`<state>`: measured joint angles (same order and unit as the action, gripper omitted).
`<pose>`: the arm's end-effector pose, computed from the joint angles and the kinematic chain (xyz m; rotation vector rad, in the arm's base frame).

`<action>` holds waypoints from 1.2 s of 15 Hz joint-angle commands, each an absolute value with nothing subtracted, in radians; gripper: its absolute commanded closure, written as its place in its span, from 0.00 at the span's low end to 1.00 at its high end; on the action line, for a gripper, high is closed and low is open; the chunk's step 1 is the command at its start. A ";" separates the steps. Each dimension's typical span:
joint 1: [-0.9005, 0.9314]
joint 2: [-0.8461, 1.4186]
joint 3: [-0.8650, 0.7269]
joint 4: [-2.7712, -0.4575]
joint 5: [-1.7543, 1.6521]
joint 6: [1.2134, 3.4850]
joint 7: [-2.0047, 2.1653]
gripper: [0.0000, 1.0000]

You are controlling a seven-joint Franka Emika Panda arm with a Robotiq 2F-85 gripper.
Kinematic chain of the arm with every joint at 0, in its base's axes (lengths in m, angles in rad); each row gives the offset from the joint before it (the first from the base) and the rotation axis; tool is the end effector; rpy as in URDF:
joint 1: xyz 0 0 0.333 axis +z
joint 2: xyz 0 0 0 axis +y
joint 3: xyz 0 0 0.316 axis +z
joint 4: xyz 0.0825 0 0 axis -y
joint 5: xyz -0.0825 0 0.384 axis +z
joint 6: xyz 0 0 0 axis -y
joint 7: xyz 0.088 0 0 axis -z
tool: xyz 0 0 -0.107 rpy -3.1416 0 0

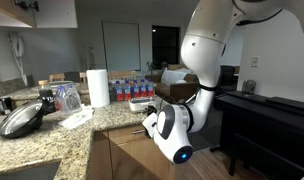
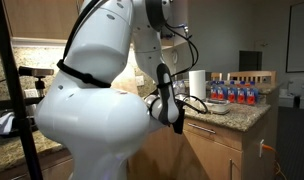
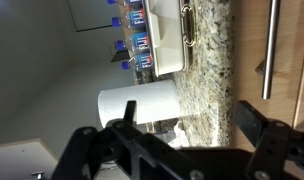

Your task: Open the drawer

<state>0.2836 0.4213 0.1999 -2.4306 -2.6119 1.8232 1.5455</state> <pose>0.4534 0.1980 0.1570 1.3954 1.0974 1.3011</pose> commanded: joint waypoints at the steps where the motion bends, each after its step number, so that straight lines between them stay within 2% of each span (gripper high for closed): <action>1: 0.392 0.506 0.050 -2.325 -2.612 1.860 1.608 0.00; 4: 0.323 0.547 0.031 -2.263 -2.600 1.989 1.564 0.00; 5: 0.231 0.555 0.101 -2.250 -2.596 2.015 1.513 0.00; 10: 0.131 0.591 0.142 -2.226 -2.591 2.142 1.416 0.00; 12: 0.114 0.619 0.152 -2.217 -2.595 2.153 1.372 0.00; 18: 0.211 0.681 0.071 -2.107 -2.599 2.297 1.264 0.00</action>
